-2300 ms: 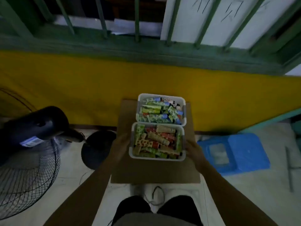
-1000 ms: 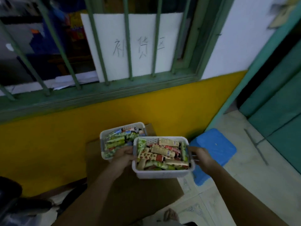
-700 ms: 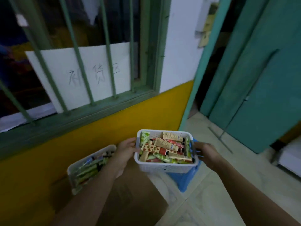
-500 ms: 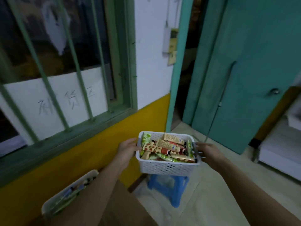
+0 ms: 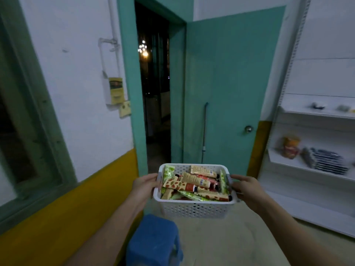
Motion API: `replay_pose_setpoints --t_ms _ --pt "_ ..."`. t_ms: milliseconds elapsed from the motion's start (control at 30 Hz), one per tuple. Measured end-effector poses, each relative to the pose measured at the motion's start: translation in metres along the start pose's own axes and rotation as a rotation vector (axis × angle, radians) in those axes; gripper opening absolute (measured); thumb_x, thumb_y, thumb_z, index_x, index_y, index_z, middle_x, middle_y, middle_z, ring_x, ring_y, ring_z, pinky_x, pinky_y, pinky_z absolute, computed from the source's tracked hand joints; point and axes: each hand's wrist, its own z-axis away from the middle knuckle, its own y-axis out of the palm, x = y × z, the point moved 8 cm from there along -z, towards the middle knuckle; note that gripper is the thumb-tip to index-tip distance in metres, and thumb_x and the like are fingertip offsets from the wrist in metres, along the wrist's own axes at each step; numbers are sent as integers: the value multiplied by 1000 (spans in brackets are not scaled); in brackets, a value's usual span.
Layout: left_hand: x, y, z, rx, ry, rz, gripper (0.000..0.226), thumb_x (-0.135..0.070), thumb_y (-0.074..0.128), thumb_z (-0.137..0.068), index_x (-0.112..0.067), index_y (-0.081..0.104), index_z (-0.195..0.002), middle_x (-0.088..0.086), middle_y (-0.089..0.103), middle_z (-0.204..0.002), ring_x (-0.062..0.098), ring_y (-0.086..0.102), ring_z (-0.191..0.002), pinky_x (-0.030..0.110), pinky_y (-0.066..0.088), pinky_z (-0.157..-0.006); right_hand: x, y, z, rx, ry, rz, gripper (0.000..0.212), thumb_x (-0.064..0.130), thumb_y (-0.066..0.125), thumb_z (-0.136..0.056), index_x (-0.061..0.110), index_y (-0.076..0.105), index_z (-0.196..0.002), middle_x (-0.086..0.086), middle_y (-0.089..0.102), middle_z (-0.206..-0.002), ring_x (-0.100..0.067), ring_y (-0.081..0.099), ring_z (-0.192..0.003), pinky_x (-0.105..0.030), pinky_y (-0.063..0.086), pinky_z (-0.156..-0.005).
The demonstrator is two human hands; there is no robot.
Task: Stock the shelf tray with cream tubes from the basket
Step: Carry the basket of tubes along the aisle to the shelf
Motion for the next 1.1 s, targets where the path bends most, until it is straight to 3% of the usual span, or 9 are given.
replay_pose_setpoints --t_ms 133,233,300,433,500,633,767,933,1100 --pt "-11 98 -37 73 -10 3 45 20 57 -81 7 57 -124 14 69 -96 31 67 -95 40 55 -85 24 -80 -28 -45 -23 8 43 -15 49 -88 -5 55 -129 -21 71 -96 -26 70 -76 -32 56 -58" --pt "-17 166 -64 131 -18 1 42 20 60 -80 4 61 -118 12 72 -89 25 71 -81 32 58 -68 41 -138 -44 -105 -47 50 45 -13 49 -89 -3 53 -132 -24 67 -106 -34 68 -93 -46 58 -81" --pt "-18 212 -82 186 -35 -7 41 19 60 -80 4 62 -117 14 72 -92 25 71 -79 31 58 -67 49 -173 -54 -140 -54 63 43 -13 47 -90 -4 54 -131 -25 66 -107 -39 66 -100 -50 55 -88" --pt "-13 301 -124 279 -45 -50 43 17 62 -81 6 60 -122 22 69 -106 29 69 -89 39 57 -84 51 -236 -79 -252 -42 13 42 -16 45 -89 -8 52 -130 -28 64 -111 -39 64 -102 -46 55 -86" --pt "-4 345 -149 330 -49 -77 44 16 61 -82 5 58 -125 20 68 -108 26 69 -89 32 58 -77 45 -265 -96 -311 -22 -18 43 -17 45 -88 -8 53 -130 -28 63 -112 -40 63 -103 -48 54 -89" --pt "17 438 -206 439 -61 -98 44 17 61 -80 4 60 -122 13 69 -97 19 69 -77 21 57 -58 29 -323 -142 -440 23 -47 43 -17 45 -88 -6 53 -129 -30 62 -109 -38 64 -98 -43 55 -83" --pt "40 536 -266 580 -101 -96 46 17 62 -78 0 62 -121 16 69 -102 24 70 -82 27 58 -61 19 -377 -194 -532 76 -79 39 -10 49 -90 0 55 -128 -20 66 -104 -32 66 -95 -36 56 -74" --pt "52 656 -316 728 -136 -97 47 17 60 -80 1 59 -125 18 67 -108 26 68 -89 32 55 -76 19 -447 -236 -737 110 -155 38 -7 46 -91 1 57 -126 -21 66 -105 -31 67 -94 -36 56 -70" --pt "52 781 -334 905 -166 -120 35 14 61 -82 -9 69 -107 6 72 -92 18 72 -78 24 56 -57 16 -516 -252 -862 110 -240 46 -13 50 -83 9 60 -122 -18 67 -103 -31 68 -92 -33 57 -65"
